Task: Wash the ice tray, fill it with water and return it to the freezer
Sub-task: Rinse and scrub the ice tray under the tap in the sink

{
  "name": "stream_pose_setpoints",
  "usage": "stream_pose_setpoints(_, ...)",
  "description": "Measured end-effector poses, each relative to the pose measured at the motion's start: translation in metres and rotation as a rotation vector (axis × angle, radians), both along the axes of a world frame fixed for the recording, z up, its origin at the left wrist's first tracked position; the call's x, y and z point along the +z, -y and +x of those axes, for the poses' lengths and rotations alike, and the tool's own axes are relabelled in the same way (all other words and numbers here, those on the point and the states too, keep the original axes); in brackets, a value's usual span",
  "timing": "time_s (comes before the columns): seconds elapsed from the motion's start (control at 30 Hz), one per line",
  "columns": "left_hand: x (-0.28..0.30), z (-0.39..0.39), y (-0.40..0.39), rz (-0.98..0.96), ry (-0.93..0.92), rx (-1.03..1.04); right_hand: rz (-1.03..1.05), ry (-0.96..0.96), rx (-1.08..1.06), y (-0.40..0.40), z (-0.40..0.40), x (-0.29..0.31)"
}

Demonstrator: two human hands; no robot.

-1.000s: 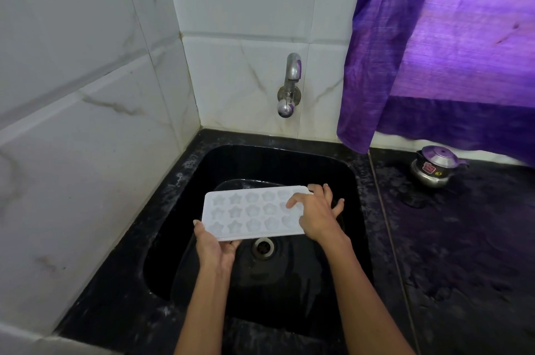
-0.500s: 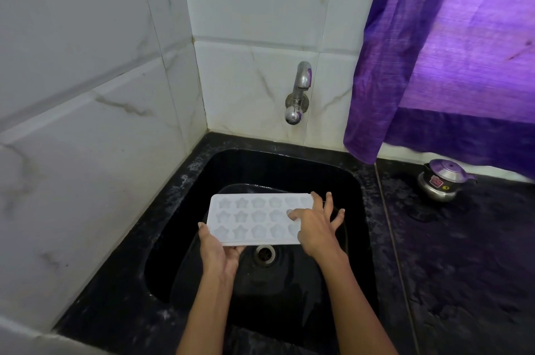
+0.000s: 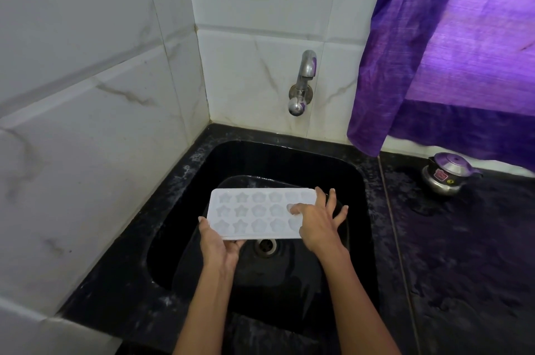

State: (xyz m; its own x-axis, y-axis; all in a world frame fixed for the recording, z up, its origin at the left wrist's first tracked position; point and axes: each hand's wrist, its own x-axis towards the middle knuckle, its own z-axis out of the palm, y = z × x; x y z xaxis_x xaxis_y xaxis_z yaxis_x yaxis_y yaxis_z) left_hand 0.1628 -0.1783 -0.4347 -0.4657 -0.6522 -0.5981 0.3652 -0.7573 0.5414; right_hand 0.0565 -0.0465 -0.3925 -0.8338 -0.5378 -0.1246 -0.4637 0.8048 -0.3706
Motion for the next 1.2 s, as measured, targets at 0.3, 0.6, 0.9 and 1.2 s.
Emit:
stream_pose_setpoints(0.3,-0.001,0.000,0.000,-0.011,0.006,-0.010,0.028,0.003,0.013,0.002,0.004,0.004)
stream_pose_setpoints(0.6,-0.002,-0.003,0.000,-0.004,0.003,-0.020,-0.054,-0.061,0.007,0.009,0.002,0.000)
stream_pose_setpoints(0.9,-0.002,-0.007,-0.003,-0.010,0.014,-0.047,0.063,0.002,0.086,0.020,0.014,0.004)
stream_pose_setpoints(1.2,-0.002,-0.008,-0.003,-0.020,0.018,-0.058,0.098,0.006,0.071,0.019,0.015,0.008)
